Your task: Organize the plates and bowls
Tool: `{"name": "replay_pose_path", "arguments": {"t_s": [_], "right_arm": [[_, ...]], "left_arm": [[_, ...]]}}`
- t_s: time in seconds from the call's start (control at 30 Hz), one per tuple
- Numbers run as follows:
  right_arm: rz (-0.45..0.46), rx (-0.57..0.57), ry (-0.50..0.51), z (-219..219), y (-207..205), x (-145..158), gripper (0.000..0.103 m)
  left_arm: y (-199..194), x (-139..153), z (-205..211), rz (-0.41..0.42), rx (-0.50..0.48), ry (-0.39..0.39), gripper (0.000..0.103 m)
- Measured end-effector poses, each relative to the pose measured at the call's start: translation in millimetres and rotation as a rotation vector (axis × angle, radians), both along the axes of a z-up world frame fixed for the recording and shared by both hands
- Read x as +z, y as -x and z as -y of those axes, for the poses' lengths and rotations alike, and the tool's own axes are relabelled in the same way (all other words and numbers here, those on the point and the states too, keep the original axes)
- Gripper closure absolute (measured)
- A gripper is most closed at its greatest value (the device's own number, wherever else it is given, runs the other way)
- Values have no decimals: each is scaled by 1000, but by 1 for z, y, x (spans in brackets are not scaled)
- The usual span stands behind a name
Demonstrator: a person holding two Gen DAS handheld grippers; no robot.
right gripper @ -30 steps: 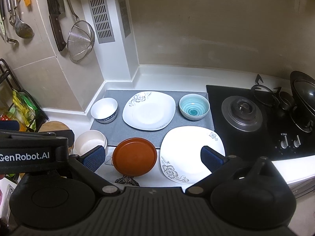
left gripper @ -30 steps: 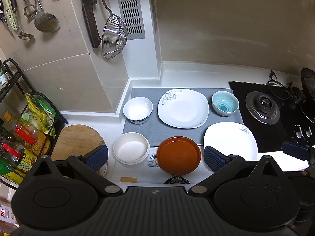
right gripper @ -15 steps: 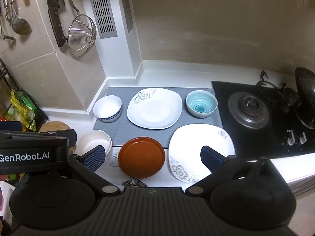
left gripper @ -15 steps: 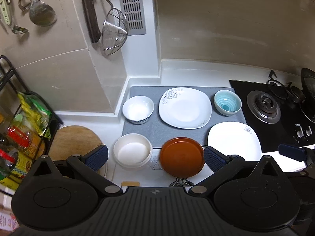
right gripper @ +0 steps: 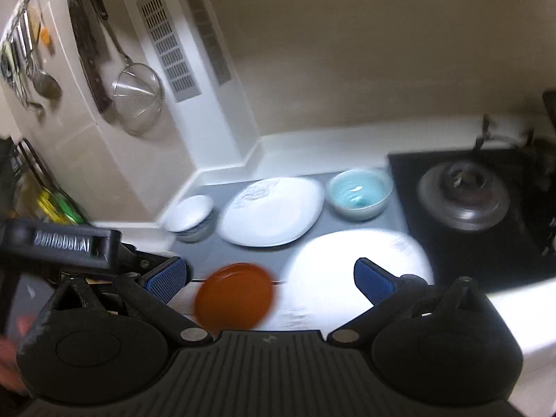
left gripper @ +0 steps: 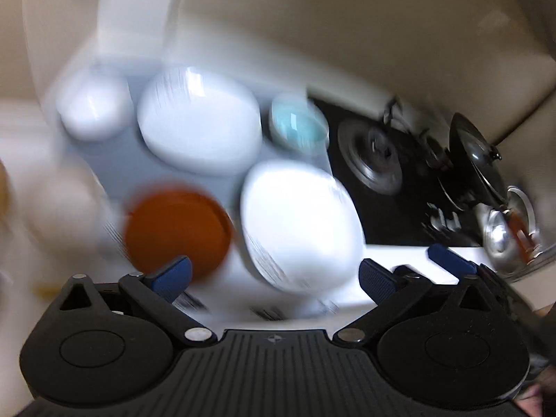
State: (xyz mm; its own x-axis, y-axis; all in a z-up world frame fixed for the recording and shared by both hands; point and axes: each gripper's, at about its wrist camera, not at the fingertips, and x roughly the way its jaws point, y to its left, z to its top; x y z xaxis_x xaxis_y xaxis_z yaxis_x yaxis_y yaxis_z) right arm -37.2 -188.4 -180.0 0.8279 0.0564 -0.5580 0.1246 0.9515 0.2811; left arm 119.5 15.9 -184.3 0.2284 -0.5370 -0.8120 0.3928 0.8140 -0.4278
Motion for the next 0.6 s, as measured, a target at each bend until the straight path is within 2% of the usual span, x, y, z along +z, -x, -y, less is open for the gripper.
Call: {"name": "replay_pose_path", "arguments": {"t_s": [0.03, 0.07, 0.1, 0.17, 0.2, 0.23, 0.27, 0.3, 0.33, 0.4, 0.53, 0.6], "right_arm": [[-26, -6, 27, 13, 0, -9, 0], [-49, -2, 21, 29, 0, -19, 0], [-56, 6, -10, 46, 1, -28, 0], [-48, 37, -111, 82, 3, -47, 1], [-45, 56, -156, 97, 3, -57, 5], [-52, 71, -191, 112, 0, -66, 9], [-65, 75, -213, 123, -3, -75, 25], [-79, 73, -233, 135, -5, -84, 38], [-88, 79, -252, 146, -5, -93, 40], [-107, 98, -298, 163, -11, -109, 40], [-154, 126, -329, 185, -27, -135, 40], [-171, 143, -329, 192, -35, -143, 40]], "left_arm": [[-7, -17, 6, -57, 21, -2, 19], [-12, -32, 14, -87, 36, -14, 31], [-17, -45, 21, -100, 39, -27, 37], [-28, -69, 36, -125, 45, -39, 40], [-35, -79, 43, -146, 61, -51, 43], [-41, -89, 49, -173, 85, -71, 43], [-49, -100, 55, -191, 100, -90, 44], [-54, -109, 58, -204, 115, -101, 51], [-58, -115, 63, -208, 132, -110, 55], [-63, -126, 65, -222, 173, -134, 56], [-67, -145, 65, -302, 249, -115, 63], [-67, -151, 65, -323, 272, -109, 72]]}}
